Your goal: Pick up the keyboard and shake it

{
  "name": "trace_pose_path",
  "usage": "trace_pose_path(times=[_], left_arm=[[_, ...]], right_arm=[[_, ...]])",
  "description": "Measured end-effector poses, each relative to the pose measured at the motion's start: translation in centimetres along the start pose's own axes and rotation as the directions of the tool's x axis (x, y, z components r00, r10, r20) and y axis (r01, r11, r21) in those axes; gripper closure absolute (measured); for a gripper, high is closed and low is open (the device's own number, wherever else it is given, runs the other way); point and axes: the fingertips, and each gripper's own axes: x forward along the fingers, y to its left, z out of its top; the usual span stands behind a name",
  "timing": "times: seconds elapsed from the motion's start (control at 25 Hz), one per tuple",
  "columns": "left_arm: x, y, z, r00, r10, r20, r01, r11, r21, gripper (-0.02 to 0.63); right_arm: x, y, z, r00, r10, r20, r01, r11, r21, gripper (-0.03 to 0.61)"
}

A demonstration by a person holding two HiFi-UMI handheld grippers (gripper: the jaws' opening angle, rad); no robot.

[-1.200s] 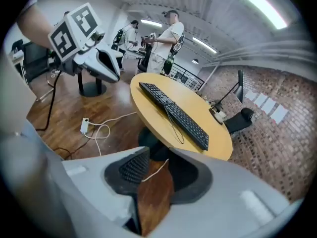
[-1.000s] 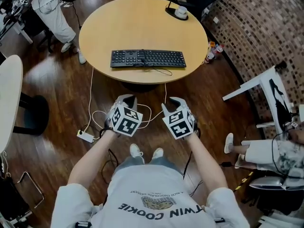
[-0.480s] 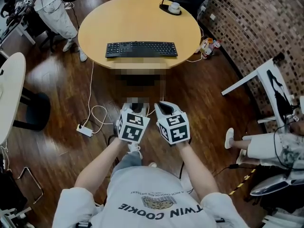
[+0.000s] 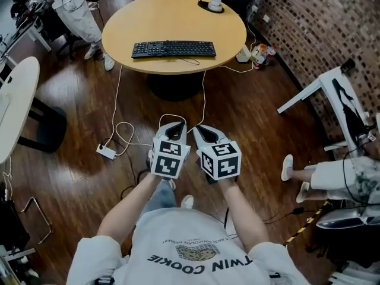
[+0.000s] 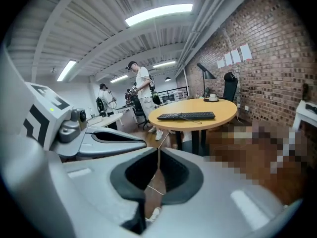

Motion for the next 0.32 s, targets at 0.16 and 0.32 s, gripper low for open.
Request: trace_pose_path(times=[0.16,0.32], left_arm=[[-2.0,-3.4,-0.8,1.000,0.009,0.004,-0.009,1.000,-0.007,0.606],[-3.5,-7.2,-0.3,1.000,0.014,0.008,-0.014,1.000,-0.008,0.606]], right_arm=[[-3.5,0.1,-1.8,1.000,0.005,0.011,-0.005,1.000,-0.002,0.563],[-7.3,-0.6,-2.8,1.000,0.004,0.018,-0.004,1.000,0.004,0.563]])
